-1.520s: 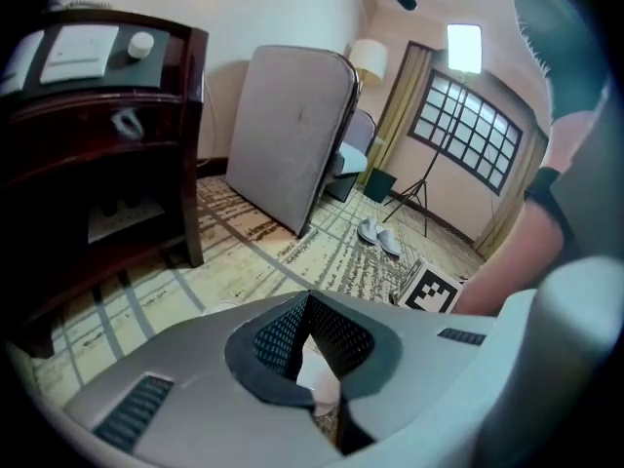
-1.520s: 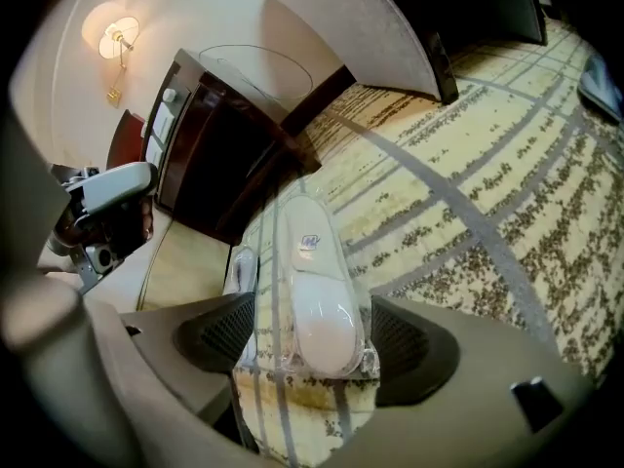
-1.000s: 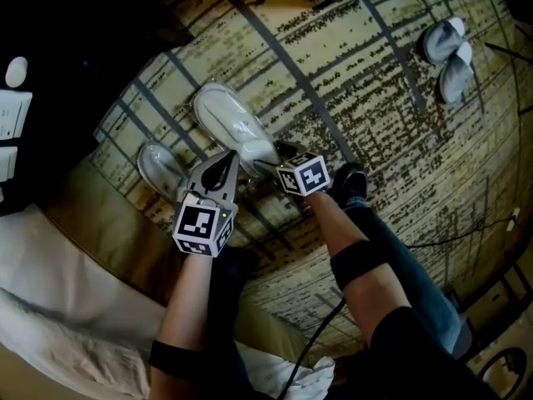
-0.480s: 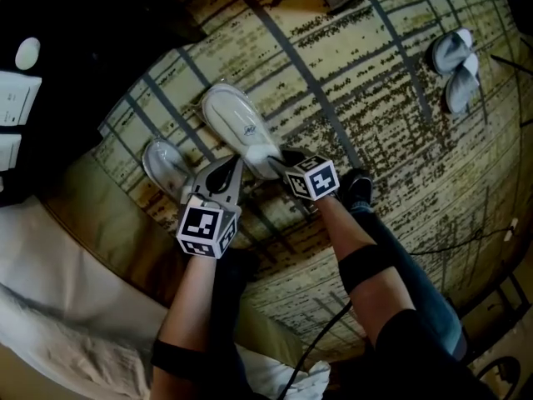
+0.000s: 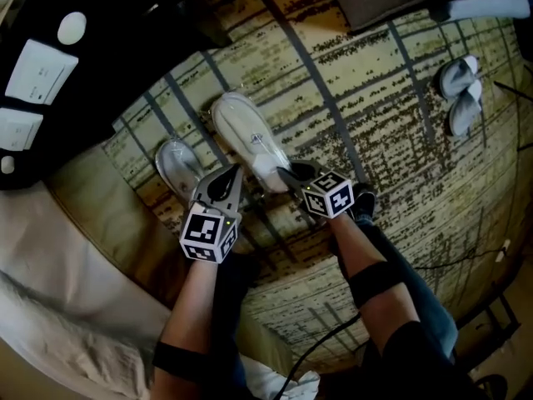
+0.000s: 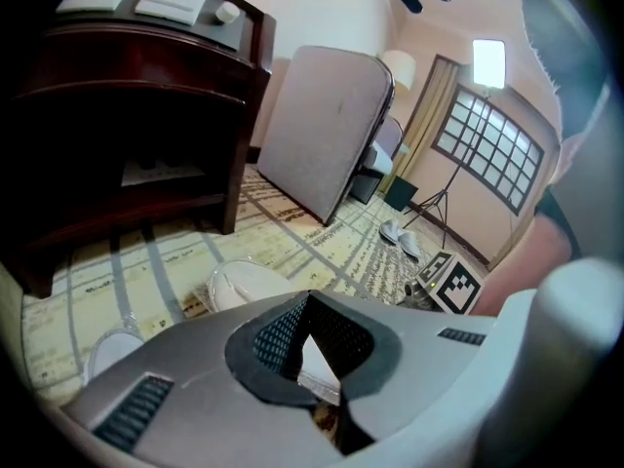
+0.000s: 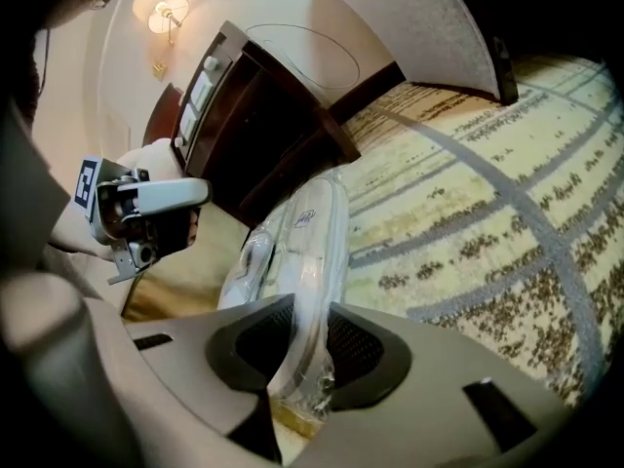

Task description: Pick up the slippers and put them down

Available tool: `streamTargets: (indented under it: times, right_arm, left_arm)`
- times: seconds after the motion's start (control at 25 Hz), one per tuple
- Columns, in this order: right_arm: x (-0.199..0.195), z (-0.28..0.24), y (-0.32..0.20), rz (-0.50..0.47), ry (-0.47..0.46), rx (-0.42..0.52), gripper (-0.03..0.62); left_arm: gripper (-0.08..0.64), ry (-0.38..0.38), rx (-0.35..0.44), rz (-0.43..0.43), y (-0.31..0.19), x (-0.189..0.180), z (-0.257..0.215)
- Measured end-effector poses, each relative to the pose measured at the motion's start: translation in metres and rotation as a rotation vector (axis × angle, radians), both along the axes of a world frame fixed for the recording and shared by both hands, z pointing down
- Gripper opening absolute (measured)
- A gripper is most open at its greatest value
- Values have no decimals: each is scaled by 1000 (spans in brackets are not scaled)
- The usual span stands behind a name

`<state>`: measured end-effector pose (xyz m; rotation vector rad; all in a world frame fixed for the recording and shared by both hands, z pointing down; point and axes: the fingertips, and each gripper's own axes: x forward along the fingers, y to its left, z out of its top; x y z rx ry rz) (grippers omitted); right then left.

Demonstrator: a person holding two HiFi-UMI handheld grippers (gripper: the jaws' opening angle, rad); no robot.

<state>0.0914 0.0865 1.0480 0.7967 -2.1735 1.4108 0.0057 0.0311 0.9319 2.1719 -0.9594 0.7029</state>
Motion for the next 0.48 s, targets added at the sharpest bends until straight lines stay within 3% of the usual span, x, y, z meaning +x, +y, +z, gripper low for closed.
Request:
streamTargets:
  times: [0.48]
  right_arm:
    - [-27,-77,-41,-18,-52,128,115]
  left_arm:
    - [1,-23,63,-125,-29,-42,-23]
